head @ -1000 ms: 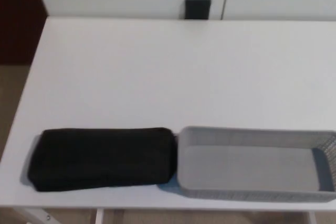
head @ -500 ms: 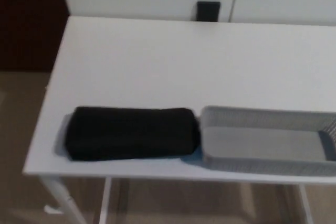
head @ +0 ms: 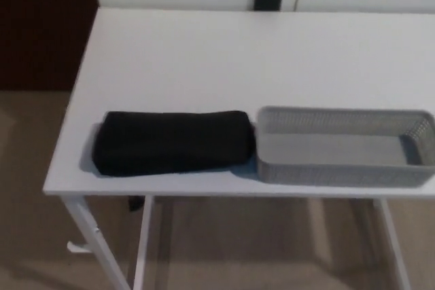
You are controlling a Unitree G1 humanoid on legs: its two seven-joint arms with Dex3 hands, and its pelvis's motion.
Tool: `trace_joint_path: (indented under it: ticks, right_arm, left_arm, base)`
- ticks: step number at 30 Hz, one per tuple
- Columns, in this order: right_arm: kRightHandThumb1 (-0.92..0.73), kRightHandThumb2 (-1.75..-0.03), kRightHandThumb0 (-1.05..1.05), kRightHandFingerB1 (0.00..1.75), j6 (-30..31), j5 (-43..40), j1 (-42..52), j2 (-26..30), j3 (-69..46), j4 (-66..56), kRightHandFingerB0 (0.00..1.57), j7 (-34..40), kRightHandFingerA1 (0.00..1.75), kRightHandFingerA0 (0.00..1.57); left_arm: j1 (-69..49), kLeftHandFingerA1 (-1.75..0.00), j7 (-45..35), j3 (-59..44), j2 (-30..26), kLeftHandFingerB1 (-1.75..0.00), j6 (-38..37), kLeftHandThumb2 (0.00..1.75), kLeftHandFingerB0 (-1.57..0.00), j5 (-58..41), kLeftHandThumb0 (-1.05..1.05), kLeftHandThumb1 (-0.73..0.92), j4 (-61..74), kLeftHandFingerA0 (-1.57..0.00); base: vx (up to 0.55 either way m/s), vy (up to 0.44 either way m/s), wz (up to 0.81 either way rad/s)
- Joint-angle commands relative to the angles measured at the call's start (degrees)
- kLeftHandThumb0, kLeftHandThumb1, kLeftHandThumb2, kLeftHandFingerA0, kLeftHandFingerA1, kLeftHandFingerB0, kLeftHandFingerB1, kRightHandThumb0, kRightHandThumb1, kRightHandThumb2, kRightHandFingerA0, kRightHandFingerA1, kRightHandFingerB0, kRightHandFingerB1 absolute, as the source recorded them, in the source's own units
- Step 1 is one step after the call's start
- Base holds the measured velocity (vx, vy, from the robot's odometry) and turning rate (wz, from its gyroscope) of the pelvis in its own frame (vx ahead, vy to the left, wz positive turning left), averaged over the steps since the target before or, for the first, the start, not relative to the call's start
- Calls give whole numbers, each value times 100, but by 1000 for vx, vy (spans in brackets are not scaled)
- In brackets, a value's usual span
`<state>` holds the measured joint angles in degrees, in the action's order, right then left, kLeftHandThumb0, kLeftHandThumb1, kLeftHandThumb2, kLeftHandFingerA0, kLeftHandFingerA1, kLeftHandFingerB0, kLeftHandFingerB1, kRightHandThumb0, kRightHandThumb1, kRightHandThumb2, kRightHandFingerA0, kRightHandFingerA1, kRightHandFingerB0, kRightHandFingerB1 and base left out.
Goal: The robot walk towards a table in front and pick up a black pencil case on the left hand side and put the pencil case into a small container on the right hand side
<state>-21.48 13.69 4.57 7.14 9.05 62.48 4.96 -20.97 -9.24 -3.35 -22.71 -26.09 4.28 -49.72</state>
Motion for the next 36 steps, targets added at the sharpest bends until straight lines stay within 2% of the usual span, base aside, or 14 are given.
trace_joint_path:
  ticks: [1, 6, 16, 32, 36]
  right_arm:
    - [-86, -71, -55, 67, 34, -4, -24, 56, -28, 49, 25, 0, 65, 53]
    - [-85, -73, -56, 71, 76, -93, -97, 33, -124, 69, 26, -89, 65, 53]
    - [-85, -72, -58, 68, 119, 12, -129, 70, -65, -32, 28, -75, 66, 55]
    - [-84, -72, -54, 69, 175, -11, -184, 69, -64, -12, 29, -171, 66, 56]
    - [-84, -72, -55, 68, 179, 28, -67, 106, -31, -98, 30, -160, 65, 56]
  left_arm:
    - [37, -41, 26, -51, -42, -36, 23, 61, -39, -8, -31, 72, -60, -54]
    - [94, -41, 87, -43, -32, -37, -20, 61, -41, 22, -31, 71, -101, -56]
    - [236, -42, 100, -40, -28, -37, -47, 61, -42, 31, -34, 72, -262, -55]
    - [146, -41, 40, -31, -63, -38, -31, 61, -42, 16, -30, 72, 6, -55]
    - [-10, -43, 27, -287, 127, -34, -27, 61, -28, -324, -33, 71, 168, -42]
  base:
    - [0, 0, 0]
    - [-49, 75, -5]
    - [-61, 199, -2]
    - [-12, -46, 2]
    - [0, 0, 0]
